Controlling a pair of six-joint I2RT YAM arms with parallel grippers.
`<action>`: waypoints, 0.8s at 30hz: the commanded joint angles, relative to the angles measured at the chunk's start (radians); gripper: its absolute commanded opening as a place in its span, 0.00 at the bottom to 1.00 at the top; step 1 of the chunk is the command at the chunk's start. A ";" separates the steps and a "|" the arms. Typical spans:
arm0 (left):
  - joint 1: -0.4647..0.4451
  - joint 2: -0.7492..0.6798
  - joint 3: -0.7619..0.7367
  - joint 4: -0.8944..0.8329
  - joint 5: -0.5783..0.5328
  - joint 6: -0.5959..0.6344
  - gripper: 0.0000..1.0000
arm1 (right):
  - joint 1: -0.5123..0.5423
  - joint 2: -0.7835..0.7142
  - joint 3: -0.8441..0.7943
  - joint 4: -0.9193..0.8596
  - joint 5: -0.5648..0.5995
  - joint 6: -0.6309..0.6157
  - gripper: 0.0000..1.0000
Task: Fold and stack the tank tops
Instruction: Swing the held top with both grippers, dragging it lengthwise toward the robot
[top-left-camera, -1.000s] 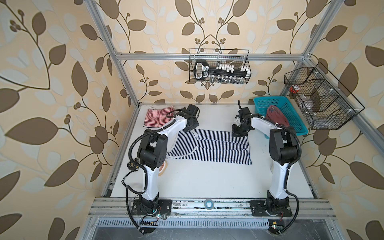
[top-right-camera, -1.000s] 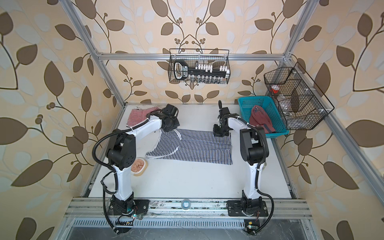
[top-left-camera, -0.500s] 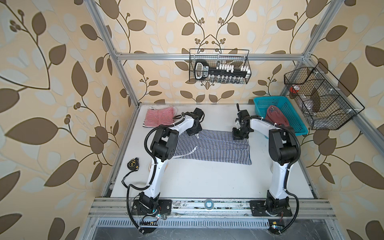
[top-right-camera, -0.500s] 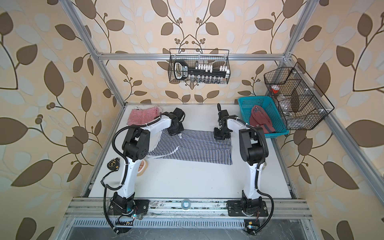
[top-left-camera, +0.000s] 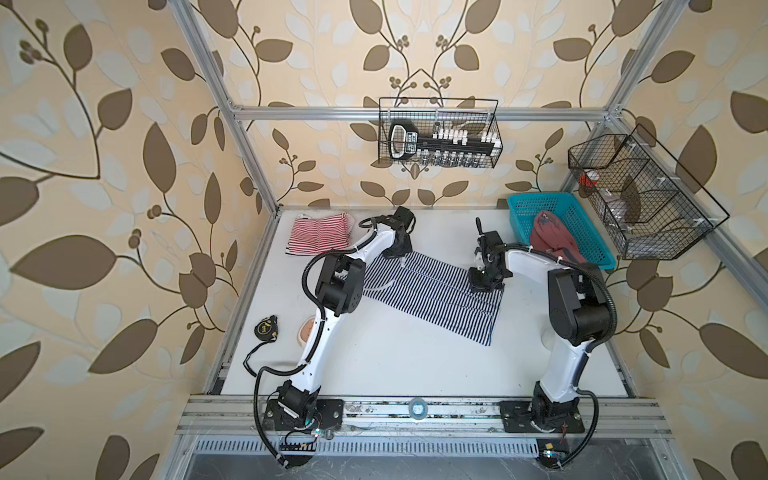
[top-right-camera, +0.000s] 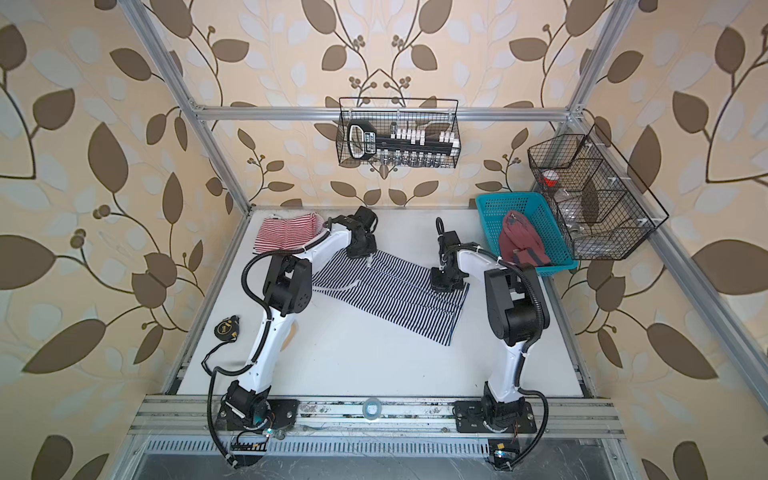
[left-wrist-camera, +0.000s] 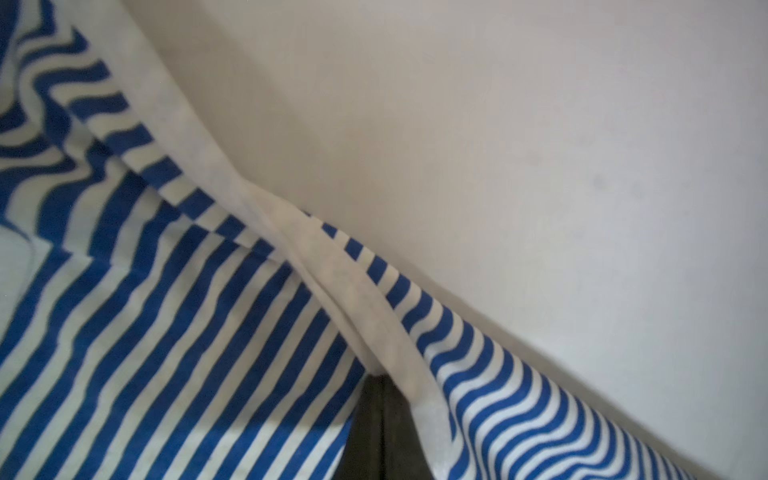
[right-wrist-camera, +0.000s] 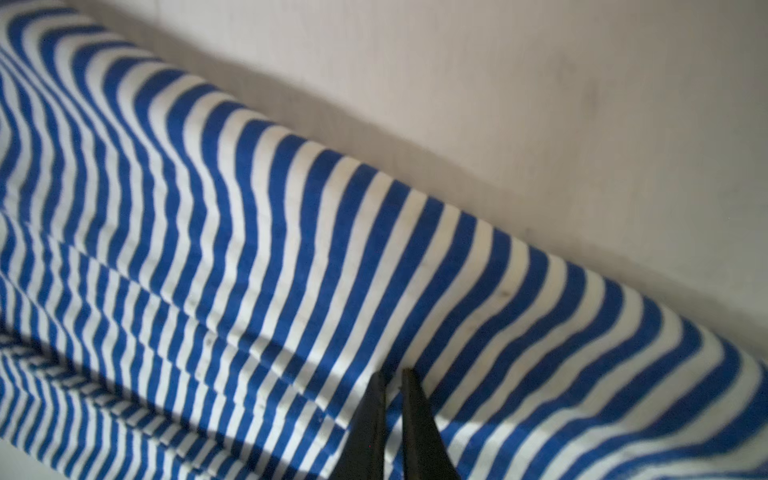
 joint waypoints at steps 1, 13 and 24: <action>-0.006 0.112 0.049 -0.028 0.094 0.082 0.05 | 0.025 0.000 -0.120 -0.108 0.010 0.031 0.13; -0.025 0.201 0.155 0.049 0.310 0.173 0.03 | 0.204 -0.132 -0.355 -0.057 -0.008 0.176 0.13; -0.065 0.241 0.237 0.098 0.427 0.313 0.03 | 0.461 -0.114 -0.445 -0.043 -0.008 0.334 0.15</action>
